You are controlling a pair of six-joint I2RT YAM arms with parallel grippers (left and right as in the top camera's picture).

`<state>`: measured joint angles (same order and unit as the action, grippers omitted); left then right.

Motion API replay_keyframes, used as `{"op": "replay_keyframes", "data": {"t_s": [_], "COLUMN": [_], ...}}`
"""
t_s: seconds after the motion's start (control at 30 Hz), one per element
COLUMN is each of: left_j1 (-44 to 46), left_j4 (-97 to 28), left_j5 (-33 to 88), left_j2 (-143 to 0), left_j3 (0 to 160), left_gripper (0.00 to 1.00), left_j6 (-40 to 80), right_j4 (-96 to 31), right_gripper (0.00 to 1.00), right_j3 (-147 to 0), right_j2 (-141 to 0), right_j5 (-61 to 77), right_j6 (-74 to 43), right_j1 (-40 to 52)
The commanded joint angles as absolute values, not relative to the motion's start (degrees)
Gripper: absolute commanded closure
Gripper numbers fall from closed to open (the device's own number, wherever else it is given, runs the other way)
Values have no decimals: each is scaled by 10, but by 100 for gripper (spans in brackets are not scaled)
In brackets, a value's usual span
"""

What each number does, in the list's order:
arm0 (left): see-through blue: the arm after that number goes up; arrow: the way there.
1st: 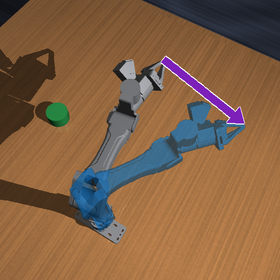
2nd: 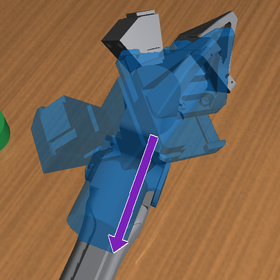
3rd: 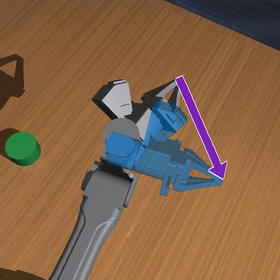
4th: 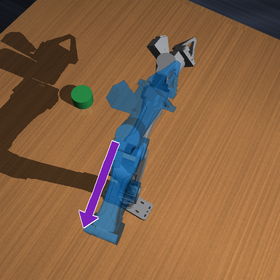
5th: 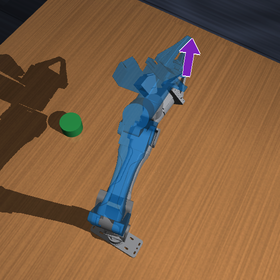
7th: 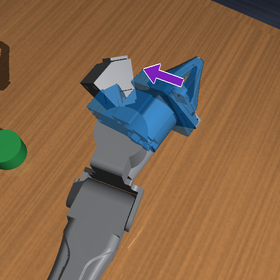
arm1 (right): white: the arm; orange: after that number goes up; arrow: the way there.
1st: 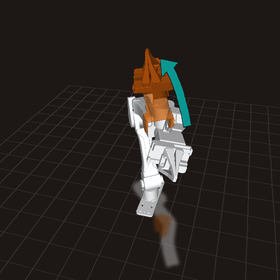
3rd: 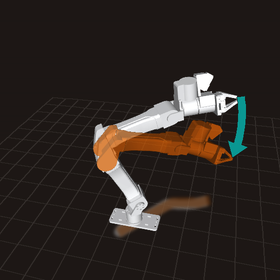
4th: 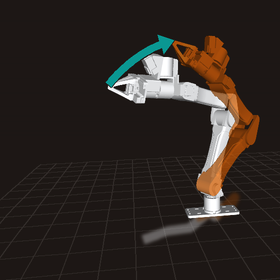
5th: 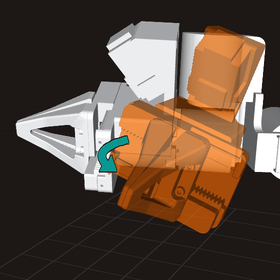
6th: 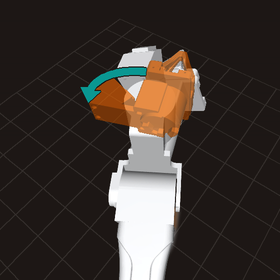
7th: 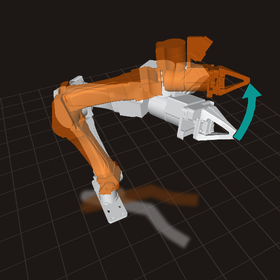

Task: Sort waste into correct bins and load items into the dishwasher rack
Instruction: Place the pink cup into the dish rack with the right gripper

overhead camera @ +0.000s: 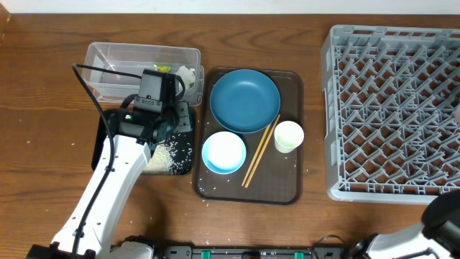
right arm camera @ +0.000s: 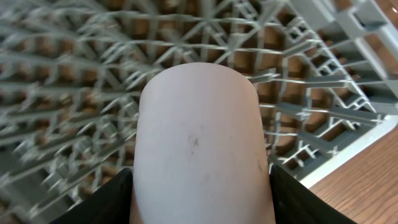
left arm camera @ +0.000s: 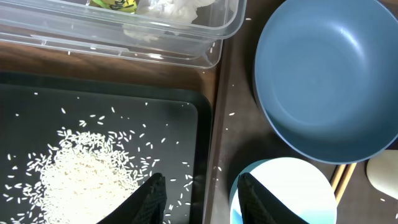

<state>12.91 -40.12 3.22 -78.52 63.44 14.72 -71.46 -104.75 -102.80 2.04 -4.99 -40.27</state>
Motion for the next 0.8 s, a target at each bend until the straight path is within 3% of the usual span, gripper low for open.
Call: {"op": "replay_keyframes", "data": {"t_s": [0.0, 0.37, 0.5, 0.53, 0.6, 0.67, 0.73, 0.77], "left_j1": [129, 129, 129, 129, 129, 129, 129, 129], "left_j4": [-403, -403, -402, -403, -403, -403, -403, -403], "left_j5": [19, 19, 19, 19, 19, 19, 19, 19], "left_j2": [-784, -784, -784, -784, -784, -784, -784, -784], "left_j3": [637, 637, 637, 637, 637, 637, 637, 637], "left_gripper": [59, 59, 58, 53, 51, 50, 50, 49], "left_j6": [138, 138, 138, 138, 138, 138, 138, 138], "right_j4": [-709, -665, -663, -662, -658, -650, -640, -636], "right_gripper": [99, 97, 85, 82, 70, 52, 19, 7], "right_j3": [-1064, -1063, -1063, -1063, -1063, -1063, -1063, -1063], "right_j2": [-1060, -1113, -1136, -1140, -1148, -1153, -1153, -1153], "right_j5": [15, 15, 15, 15, 15, 15, 18, 20], "right_j6": [-47, -64, -64, -64, -64, -64, -64, -64], "right_j1": [-435, -480, -480, -481, -481, -481, -481, -481]}}
